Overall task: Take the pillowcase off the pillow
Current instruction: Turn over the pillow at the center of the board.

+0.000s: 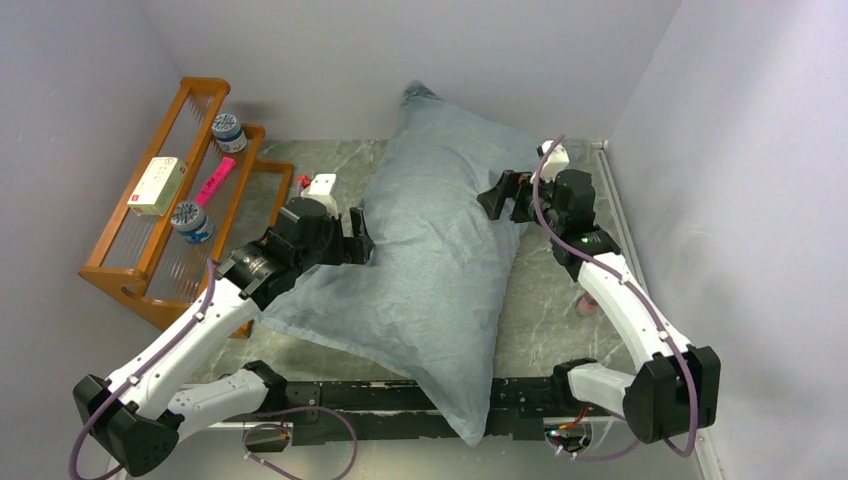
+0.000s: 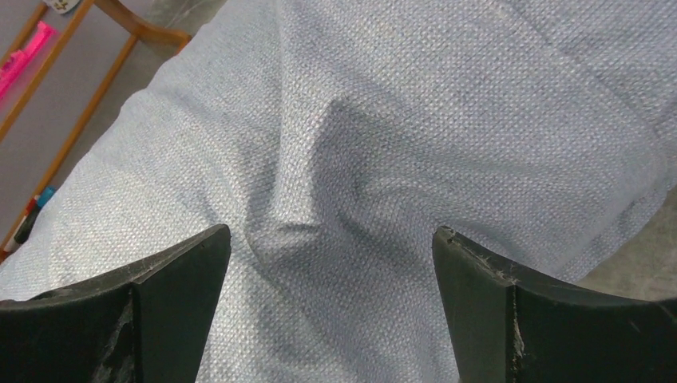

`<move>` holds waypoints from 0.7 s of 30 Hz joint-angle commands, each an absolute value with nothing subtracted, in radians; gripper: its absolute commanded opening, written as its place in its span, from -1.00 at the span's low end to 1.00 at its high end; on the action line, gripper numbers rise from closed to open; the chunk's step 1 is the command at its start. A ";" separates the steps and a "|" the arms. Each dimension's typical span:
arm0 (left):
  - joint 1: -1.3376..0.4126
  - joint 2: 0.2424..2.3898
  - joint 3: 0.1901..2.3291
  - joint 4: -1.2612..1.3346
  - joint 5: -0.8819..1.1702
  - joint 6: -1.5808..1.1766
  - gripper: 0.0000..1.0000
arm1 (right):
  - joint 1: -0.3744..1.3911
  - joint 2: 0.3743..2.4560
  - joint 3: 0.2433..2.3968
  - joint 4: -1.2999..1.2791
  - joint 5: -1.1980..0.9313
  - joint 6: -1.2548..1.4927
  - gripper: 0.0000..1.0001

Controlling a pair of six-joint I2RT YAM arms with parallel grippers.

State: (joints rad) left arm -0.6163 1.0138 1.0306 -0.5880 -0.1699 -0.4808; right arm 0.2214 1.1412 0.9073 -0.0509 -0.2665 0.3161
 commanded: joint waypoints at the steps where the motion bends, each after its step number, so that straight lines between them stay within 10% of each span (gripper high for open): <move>1: -0.614 0.997 1.025 -0.585 -0.080 -0.509 0.93 | 0.222 1.189 0.965 0.014 -0.301 0.294 0.97; 21: -0.613 1.085 0.908 -0.512 0.100 -0.444 0.93 | 0.029 1.440 1.145 0.072 -0.372 0.339 0.97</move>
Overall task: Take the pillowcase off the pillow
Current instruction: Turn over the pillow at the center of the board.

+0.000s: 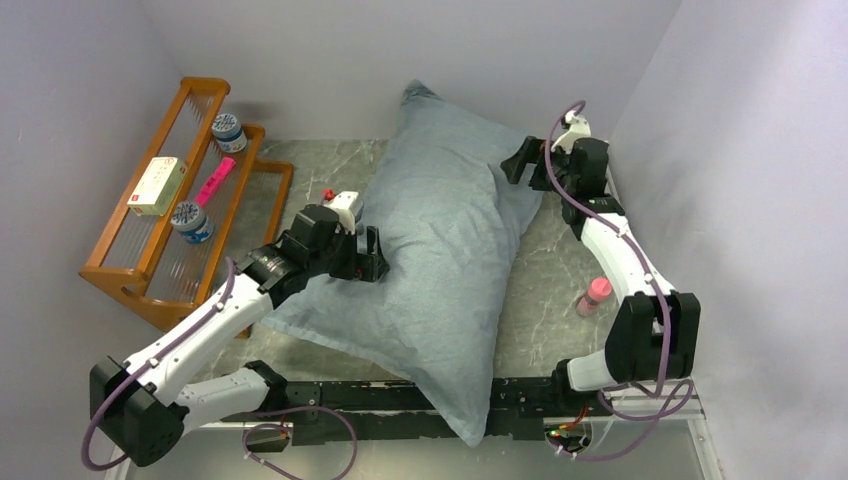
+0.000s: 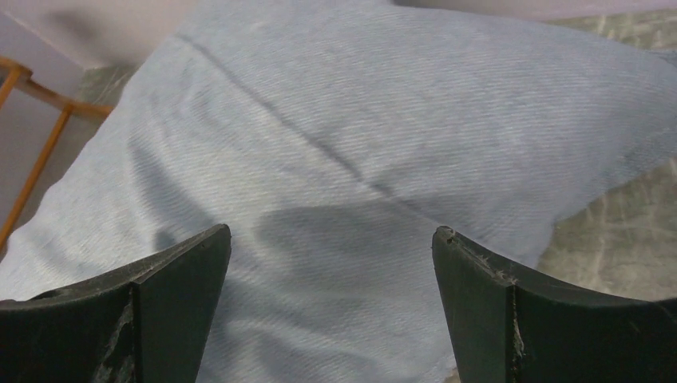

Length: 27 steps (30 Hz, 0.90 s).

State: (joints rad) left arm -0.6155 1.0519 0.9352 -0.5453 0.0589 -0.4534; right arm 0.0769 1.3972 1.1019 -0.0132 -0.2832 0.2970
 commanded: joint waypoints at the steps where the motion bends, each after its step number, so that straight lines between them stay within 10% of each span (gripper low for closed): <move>1: -0.614 1.093 0.898 -0.500 0.106 -0.447 0.93 | 0.027 1.459 1.151 0.077 -0.396 0.345 0.97; 13: -0.614 1.129 0.755 -0.317 0.177 -0.529 0.70 | 0.077 1.661 1.161 0.110 -0.558 0.348 0.86; 18: -0.614 1.142 0.746 -0.280 0.142 -0.532 0.10 | 0.112 1.687 1.152 0.109 -0.607 0.351 0.23; 22: -0.613 1.155 0.791 -0.301 0.061 -0.506 -0.85 | 0.124 1.650 1.131 0.085 -0.597 0.352 -0.52; 27: -0.606 1.197 0.859 -0.317 0.007 -0.464 -0.90 | 0.153 1.552 1.107 0.009 -0.532 0.317 -1.00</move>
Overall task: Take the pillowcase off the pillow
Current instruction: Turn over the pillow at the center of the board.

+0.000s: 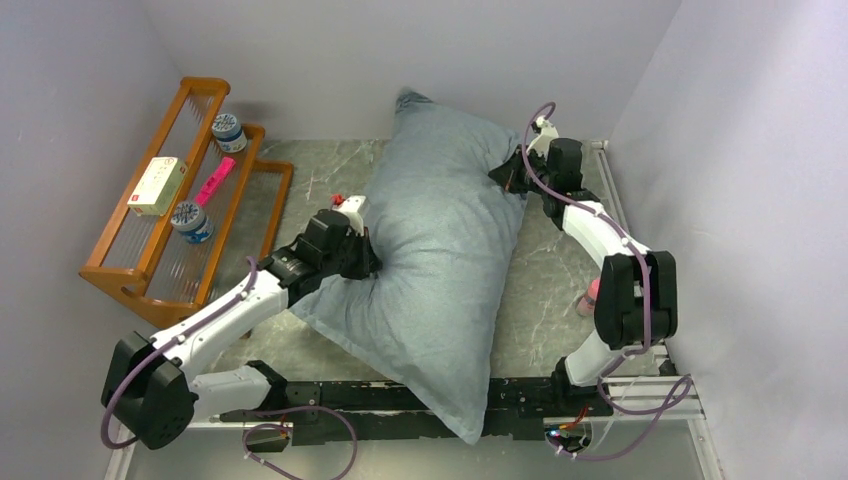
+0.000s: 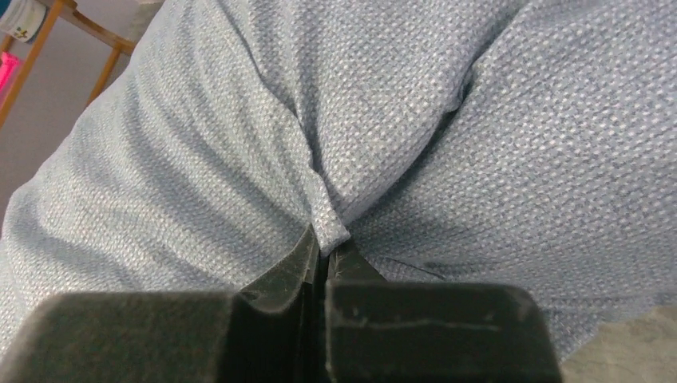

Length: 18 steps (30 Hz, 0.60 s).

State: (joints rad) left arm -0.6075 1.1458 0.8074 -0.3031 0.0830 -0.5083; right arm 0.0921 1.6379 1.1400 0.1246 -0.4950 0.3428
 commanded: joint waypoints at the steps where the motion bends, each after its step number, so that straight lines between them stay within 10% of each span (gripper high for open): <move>1: -0.604 1.203 0.874 -0.316 0.004 -0.456 -0.90 | 0.153 1.529 1.102 0.004 -0.519 0.311 -1.00; 18: -0.525 1.484 1.370 -0.302 -0.152 -0.185 -0.90 | 0.173 1.186 1.080 -0.263 -0.508 0.212 -1.00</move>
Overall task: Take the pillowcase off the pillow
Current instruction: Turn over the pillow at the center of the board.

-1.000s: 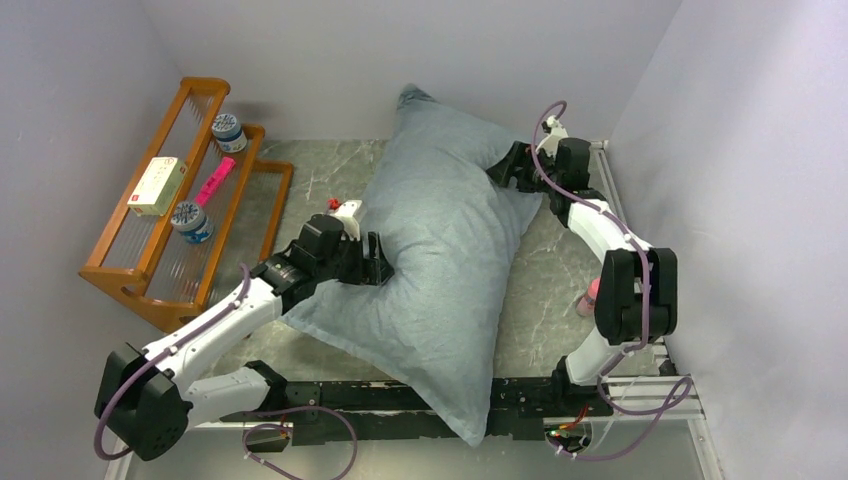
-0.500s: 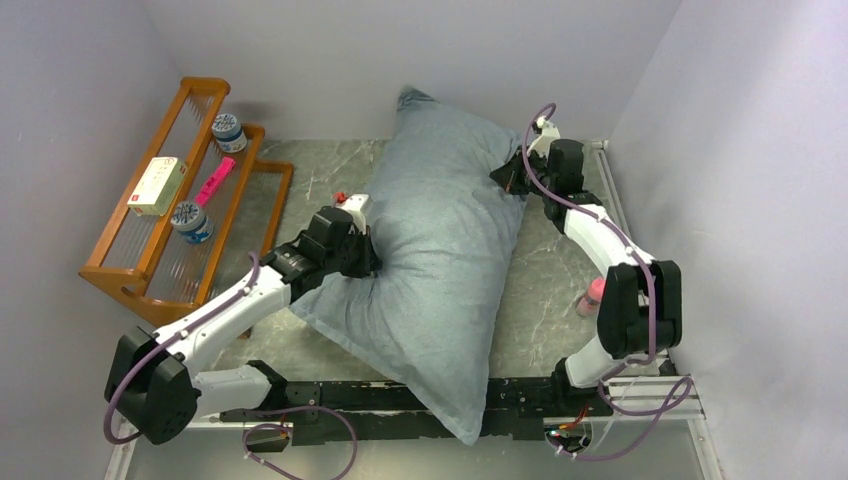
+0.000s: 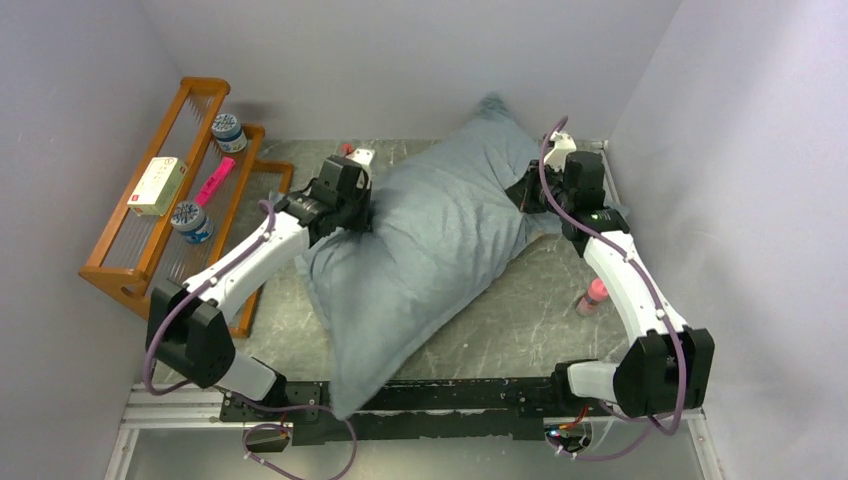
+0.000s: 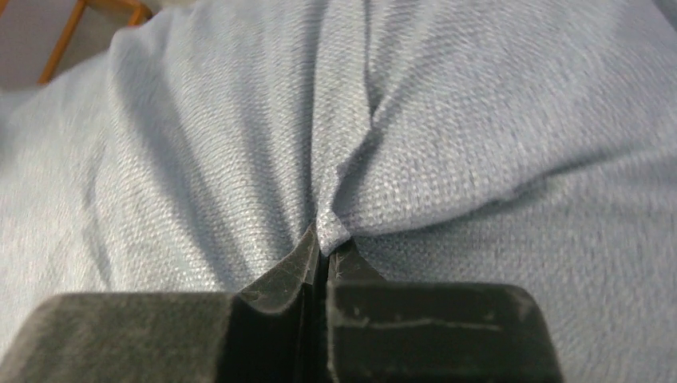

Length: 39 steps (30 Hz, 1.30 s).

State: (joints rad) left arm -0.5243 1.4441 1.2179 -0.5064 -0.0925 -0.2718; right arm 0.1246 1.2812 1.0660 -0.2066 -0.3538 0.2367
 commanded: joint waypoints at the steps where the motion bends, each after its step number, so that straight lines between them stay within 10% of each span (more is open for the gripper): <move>1: -0.524 1.499 1.401 -0.299 -0.159 -0.173 -0.90 | 0.175 1.174 1.085 -0.285 -0.515 0.197 -1.00; 31: -0.505 1.735 1.606 -0.120 -0.032 -0.074 -0.90 | 0.283 1.076 1.119 -0.571 -1.116 -0.091 -1.00; 39: -0.503 1.625 1.527 -0.216 -0.189 -0.093 -0.86 | 0.285 1.076 1.128 -0.636 -1.002 -0.114 -0.43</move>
State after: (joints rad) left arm -0.4793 1.7580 1.5478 -0.2916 -0.1440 -0.0414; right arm 0.2668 1.0985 1.0653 -0.6926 -0.9249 -0.0559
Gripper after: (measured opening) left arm 0.065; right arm 0.230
